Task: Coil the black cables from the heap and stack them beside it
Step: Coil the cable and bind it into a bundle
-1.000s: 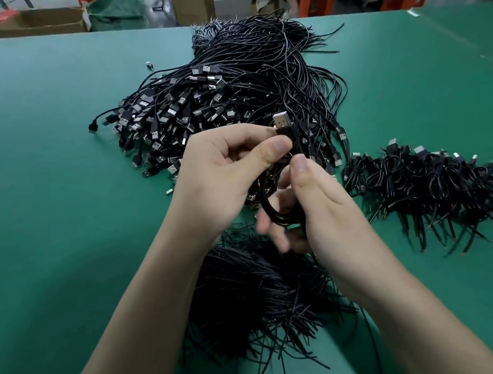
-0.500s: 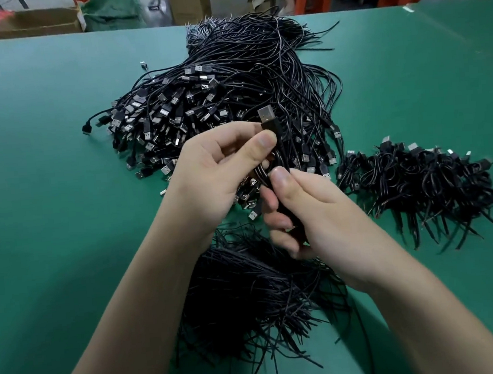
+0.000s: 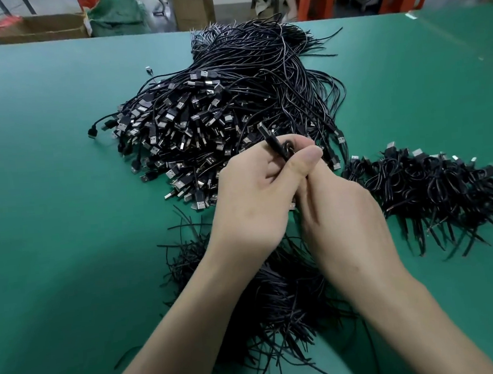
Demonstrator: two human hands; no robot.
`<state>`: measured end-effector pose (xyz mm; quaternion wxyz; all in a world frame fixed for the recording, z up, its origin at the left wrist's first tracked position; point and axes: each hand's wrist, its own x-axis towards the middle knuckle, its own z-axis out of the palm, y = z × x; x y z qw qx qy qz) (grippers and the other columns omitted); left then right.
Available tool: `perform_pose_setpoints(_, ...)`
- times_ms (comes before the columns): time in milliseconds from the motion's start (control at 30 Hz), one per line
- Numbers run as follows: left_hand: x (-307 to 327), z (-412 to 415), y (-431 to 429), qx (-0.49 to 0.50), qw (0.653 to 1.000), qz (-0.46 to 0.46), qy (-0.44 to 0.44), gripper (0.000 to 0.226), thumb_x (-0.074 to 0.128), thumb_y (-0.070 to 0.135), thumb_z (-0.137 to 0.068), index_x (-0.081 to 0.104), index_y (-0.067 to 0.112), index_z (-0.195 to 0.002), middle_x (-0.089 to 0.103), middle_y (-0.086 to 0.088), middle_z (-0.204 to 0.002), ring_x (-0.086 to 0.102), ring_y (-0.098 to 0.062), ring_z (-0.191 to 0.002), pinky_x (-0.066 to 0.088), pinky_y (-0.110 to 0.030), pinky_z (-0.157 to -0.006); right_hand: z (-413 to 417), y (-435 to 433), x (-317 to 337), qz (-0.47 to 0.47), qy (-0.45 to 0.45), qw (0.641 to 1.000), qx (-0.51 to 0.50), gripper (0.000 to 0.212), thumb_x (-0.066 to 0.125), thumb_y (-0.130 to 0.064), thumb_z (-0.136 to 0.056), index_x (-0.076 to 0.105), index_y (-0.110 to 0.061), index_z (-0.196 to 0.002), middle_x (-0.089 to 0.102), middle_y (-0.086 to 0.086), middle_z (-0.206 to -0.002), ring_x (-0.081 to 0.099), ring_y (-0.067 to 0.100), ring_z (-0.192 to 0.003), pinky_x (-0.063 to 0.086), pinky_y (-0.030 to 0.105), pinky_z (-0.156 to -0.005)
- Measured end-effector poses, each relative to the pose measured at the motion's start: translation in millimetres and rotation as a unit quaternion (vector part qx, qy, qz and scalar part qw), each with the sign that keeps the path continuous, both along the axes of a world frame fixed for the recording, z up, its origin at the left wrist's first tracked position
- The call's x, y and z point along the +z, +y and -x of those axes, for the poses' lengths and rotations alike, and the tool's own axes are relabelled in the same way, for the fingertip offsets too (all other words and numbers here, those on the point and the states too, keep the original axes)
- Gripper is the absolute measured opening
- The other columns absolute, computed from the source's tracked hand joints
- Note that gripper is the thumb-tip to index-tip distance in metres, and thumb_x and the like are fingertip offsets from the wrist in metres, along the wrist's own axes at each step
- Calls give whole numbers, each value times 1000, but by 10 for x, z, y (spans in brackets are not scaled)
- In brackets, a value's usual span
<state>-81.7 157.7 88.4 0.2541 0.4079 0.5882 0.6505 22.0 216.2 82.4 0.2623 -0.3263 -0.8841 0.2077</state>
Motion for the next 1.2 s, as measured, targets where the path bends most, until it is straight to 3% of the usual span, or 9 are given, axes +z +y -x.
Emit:
perform_pose_setpoints(67, 6, 30, -1, -10, 1000, -20, -11, 9, 65, 17, -102, 74, 16, -101, 80, -10, -95, 77, -24, -95, 63, -40, -85, -20, 29, 21, 53, 24, 997, 43, 32, 23, -45, -108, 46, -37, -128, 61, -9, -70, 55, 10, -59, 45, 38, -55)
perform_pose_setpoints(167, 28, 100, -9, -17, 998, -46, -27, 10, 62, 12, -103, 72, 9, -103, 81, -6, -101, 77, -17, -99, 59, -24, -83, -25, 69, 57, 222, 83, 963, 125, 26, 35, -41, -108, 58, -31, -117, 64, -13, -77, 55, 10, -64, 49, 39, -62)
perform_pose_setpoints(333, 61, 196, -36, -37, 998, -38, -40, 13, 58, 17, -106, 70, 14, -100, 81, -4, -102, 77, -13, -95, 58, -20, -77, -43, 101, 105, 536, 188, 804, 178, 32, 45, -46, -104, 65, -29, -86, 41, -3, -74, 38, 9, -61, 36, 20, -51)
perform_pose_setpoints(433, 81, 194, -58, -39, 999, -24, -15, 14, 59, 20, -105, 71, 17, -98, 80, -11, -99, 71, -13, -67, 58, -25, -66, -44, 102, 86, 508, 164, 829, 169, 41, 40, -42, -108, 61, -30, -75, 43, -4, -73, 40, 8, -61, 36, 19, -52)
perform_pose_setpoints(567, 88, 192, -69, -45, 999, -20, -2, 12, 59, 19, -105, 70, 14, -102, 80, -2, -107, 69, -51, -99, 60, -54, -86, -37, 108, 70, 457, 168, 854, 185, 39, 37, -38, -110, 49, -22, -76, 41, -8, -67, 37, 7, -56, 29, 18, -49)
perform_pose_setpoints(800, 62, 369, -122, -103, 986, 61, 120, 20, 61, 23, -103, 71, 14, -118, 78, 12, -104, 71, 0, -103, 51, -15, -92, -33, 192, 46, 321, 151, 927, 123, 34, 36, -46, -103, 50, -34, -75, 40, -13, -56, 35, 5, -46, 27, 25, -48)
perform_pose_setpoints(933, -14, 474, -125, -138, 862, 247, 421, 19, 66, 27, -101, 78, 36, -113, 75, 21, -107, 66, 3, -103, 52, -29, -98, -77, 261, 59, 341, 199, 915, 86, 37, 33, -35, -111, 46, -19, -80, 38, -12, -57, 34, 10, -40, 28, 27, -42)
perform_pose_setpoints(1000, -38, 463, -119, -184, 813, 329, 444, 16, 70, 30, -97, 79, 39, -106, 74, 20, -104, 66, 1, -100, 53, -32, -96, -85, 259, 68, 348, 202, 911, 90, 38, 33, -33, -112, 46, -17, -80, 37, -10, -58, 34, 14, -40, 29, 29, -39)
perform_pose_setpoints(1200, -93, 448, -104, -228, 767, 378, 466, 11, 78, 38, -90, 81, 38, -101, 68, 14, -106, 60, -6, -106, 49, -35, -94, -92, 260, 89, 346, 185, 914, 102, 38, 33, -32, -112, 45, -15, -80, 36, -10, -57, 35, 13, -41, 30, 31, -42)
